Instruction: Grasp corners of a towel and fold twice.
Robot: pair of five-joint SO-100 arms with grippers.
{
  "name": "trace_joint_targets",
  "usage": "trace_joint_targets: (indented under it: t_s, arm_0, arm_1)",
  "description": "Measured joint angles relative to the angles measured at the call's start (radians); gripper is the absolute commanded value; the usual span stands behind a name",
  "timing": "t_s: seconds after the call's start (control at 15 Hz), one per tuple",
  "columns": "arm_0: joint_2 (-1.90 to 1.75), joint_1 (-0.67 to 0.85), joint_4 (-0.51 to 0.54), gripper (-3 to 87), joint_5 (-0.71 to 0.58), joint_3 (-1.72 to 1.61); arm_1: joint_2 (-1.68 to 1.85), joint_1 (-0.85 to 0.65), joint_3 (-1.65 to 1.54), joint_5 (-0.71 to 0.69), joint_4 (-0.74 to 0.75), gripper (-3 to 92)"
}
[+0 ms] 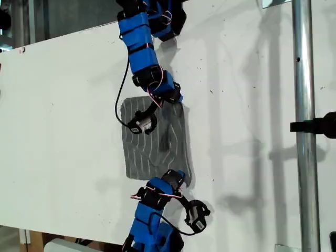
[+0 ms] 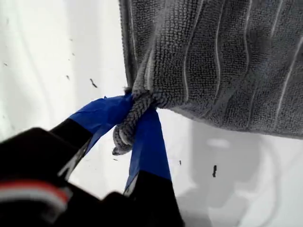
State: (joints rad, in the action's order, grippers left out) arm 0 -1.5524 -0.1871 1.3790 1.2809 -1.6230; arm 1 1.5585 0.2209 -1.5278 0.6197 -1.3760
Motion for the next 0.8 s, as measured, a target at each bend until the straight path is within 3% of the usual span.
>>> trace_joint_targets:
  t_s: [0.13, 0.27, 0.47, 0.8]
  arm_0:
    - [-0.005, -0.003, 0.003, -2.9, -0.005, 0.0]
    - [-0.032, 0.071, -0.002, -2.9, -0.103, 0.0]
    - [-0.049, 0.324, -0.012, -2.9, -0.316, 0.0]
    - [-0.049, 0.753, -0.025, -2.9, -0.6, 0.049]
  arm_1:
    - [0.023, -0.008, 0.009, 0.011, 0.002, -0.3]
    - [0.023, -0.098, 0.008, -0.009, 0.011, -0.3]
    - [0.023, -0.35, -0.003, -0.123, 0.054, -0.3]
    - [-0.048, -0.767, -0.006, -0.314, 0.256, -0.3]
